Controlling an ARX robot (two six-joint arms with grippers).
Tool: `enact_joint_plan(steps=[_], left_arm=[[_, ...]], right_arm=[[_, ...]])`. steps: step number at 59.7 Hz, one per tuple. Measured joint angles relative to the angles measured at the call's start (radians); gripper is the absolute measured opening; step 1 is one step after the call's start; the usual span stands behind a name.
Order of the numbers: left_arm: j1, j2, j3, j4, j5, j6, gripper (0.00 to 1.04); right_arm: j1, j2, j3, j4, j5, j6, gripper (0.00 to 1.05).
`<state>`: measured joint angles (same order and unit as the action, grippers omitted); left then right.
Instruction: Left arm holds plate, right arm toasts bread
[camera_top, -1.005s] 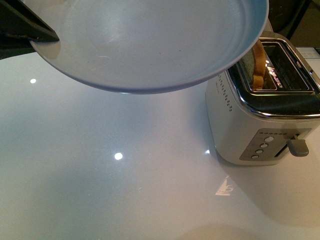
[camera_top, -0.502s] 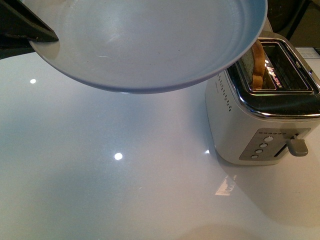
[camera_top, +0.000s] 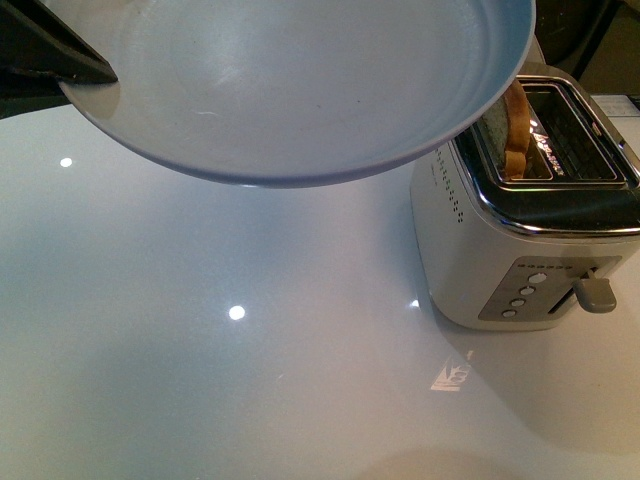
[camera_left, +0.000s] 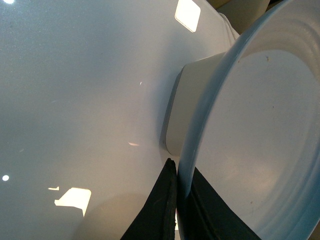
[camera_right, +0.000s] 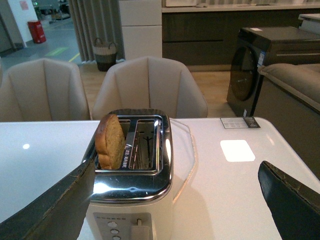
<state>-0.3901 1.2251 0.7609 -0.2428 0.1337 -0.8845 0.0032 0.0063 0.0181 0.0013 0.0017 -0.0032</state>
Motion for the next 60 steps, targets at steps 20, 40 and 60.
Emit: enact_joint_plan(steps=[20,40,60], left_arm=[[0.005,0.026,0.11,-0.235,0.018,-0.047,0.03],[0.242,0.091,0.145,-0.242,0.133,0.121,0.03],[0.607,0.397,0.209,-0.106,0.161,0.471,0.03]], right_arm=[[0.0,-0.001,0.0,0.0,0.0,0.0,0.96],[0.0,-0.001,0.0,0.0,0.0,0.0,0.96],[0.0,-0.001,0.0,0.0,0.0,0.0,0.96]])
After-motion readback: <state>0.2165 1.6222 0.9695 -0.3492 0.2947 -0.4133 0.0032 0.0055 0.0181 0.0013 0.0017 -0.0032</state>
